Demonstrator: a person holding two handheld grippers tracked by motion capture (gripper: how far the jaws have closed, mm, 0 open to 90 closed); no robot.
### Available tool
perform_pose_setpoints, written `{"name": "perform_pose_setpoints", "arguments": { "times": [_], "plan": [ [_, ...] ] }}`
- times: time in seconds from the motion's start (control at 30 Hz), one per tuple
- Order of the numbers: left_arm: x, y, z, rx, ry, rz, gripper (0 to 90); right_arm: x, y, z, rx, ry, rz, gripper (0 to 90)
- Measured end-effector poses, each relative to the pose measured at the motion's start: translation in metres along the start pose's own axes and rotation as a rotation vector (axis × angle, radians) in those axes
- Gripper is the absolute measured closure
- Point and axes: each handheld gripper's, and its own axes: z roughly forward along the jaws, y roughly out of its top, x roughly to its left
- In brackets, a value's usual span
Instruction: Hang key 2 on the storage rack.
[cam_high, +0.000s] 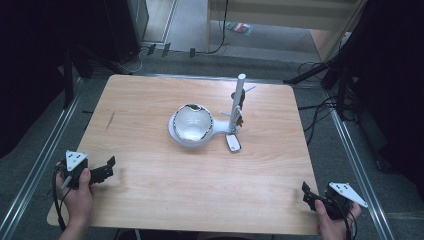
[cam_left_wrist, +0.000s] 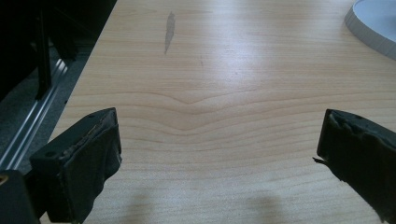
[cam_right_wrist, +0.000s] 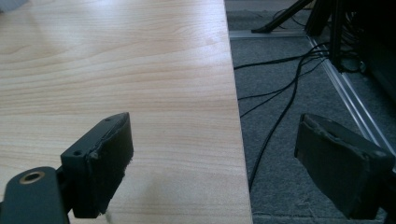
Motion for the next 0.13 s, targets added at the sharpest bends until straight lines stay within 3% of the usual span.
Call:
{"name": "perform_pose_setpoints", "arguments": {
  "times": [0.13],
  "plan": [
    [0.0001,0.0000,0.0002,0.000,-0.001,-0.005,0.0,-0.0021,-0.0001,0.0000,-0.005,0.012,0.015,12.7]
  ]
}}
